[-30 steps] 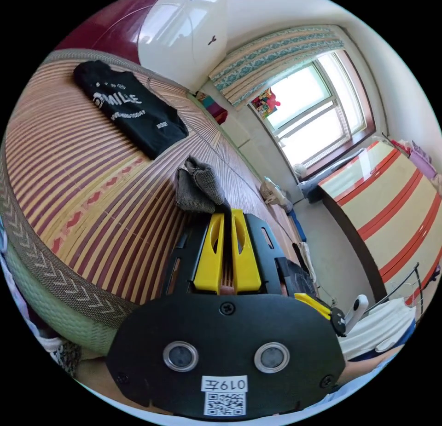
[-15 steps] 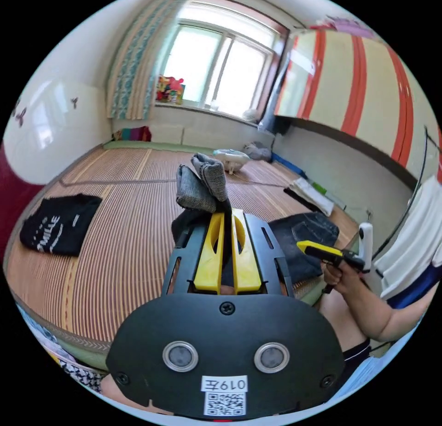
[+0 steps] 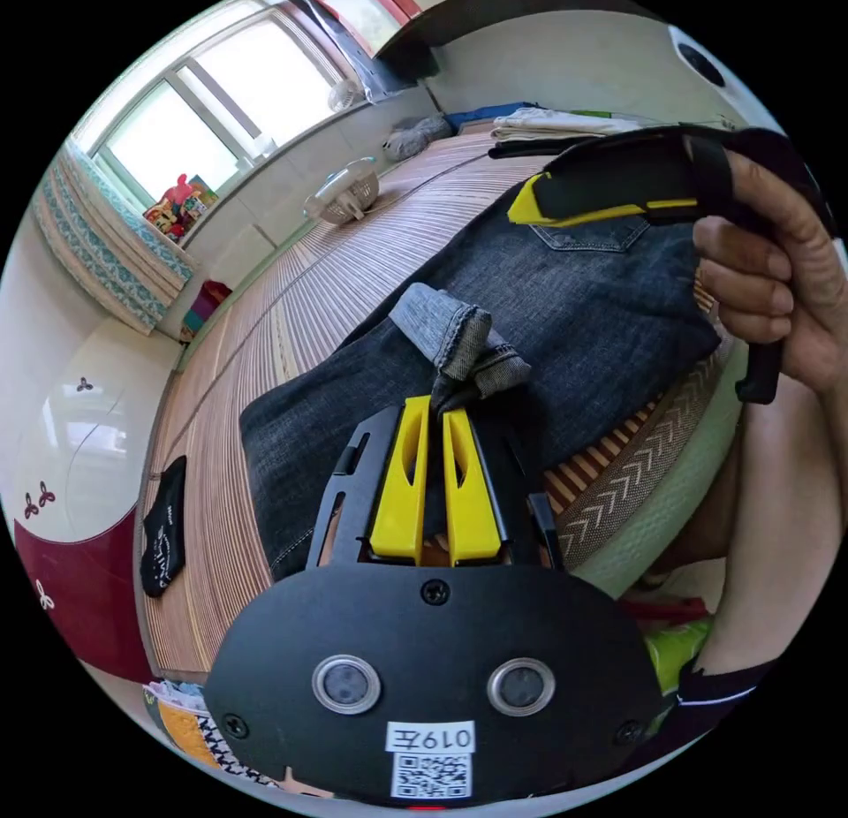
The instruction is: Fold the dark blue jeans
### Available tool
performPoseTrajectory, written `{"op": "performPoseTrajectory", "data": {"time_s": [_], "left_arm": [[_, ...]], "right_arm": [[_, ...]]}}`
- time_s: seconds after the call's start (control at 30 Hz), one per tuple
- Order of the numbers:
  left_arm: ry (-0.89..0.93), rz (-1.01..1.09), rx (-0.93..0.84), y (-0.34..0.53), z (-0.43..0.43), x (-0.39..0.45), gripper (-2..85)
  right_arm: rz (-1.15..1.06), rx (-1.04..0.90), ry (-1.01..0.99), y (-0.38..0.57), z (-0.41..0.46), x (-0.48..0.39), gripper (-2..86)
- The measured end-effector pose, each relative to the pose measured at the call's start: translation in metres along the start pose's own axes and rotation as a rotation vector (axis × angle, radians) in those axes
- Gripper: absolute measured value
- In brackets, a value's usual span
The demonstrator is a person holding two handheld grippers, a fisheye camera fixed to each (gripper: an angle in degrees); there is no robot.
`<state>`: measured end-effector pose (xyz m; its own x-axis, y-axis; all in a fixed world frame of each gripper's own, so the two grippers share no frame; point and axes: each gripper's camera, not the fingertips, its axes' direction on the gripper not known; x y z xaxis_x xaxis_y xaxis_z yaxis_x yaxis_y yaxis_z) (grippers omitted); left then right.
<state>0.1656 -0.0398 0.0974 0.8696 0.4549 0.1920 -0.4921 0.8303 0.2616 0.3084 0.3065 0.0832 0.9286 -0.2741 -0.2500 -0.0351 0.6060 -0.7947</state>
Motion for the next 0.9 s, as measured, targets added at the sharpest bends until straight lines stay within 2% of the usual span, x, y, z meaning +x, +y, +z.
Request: {"op": "performPoseTrajectory", "data": {"time_s": [0.2, 0.27, 0.47, 0.63, 0.73, 0.83, 0.9], "left_arm": [[-0.091, 0.031, 0.069, -0.009, -0.006, 0.044, 0.6], [-0.165, 0.122, 0.061, -0.008, 0.000, 0.072, 0.6], [-0.156, 0.194, 0.020, 0.000, 0.011, 0.106, 0.8], [-0.094, 0.196, 0.058, 0.014, -0.004, 0.104, 1.2], [-0.056, 0.158, 0.161, 0.040, -0.029, 0.092, 1.4], [-0.093, 0.074, 0.215, 0.062, -0.048, 0.062, 2.1], [-0.070, 0.073, 0.190, 0.072, -0.049, 0.041, 3.0]], "right_arm": [[-0.027, -0.113, -0.037, -0.015, 0.030, 0.011, 6.5], [0.029, -0.141, -0.126, -0.020, 0.040, 0.026, 7.3], [0.098, -0.201, -0.146, -0.026, 0.056, 0.055, 9.7], [0.138, -0.191, -0.164, -0.031, 0.055, 0.072, 10.6], [0.156, -0.177, -0.189, -0.037, 0.052, 0.082, 11.8], [0.113, -0.170, -0.151, -0.045, 0.046, 0.080, 13.6], [0.074, -0.161, -0.115, -0.048, 0.041, 0.075, 13.7]]}}
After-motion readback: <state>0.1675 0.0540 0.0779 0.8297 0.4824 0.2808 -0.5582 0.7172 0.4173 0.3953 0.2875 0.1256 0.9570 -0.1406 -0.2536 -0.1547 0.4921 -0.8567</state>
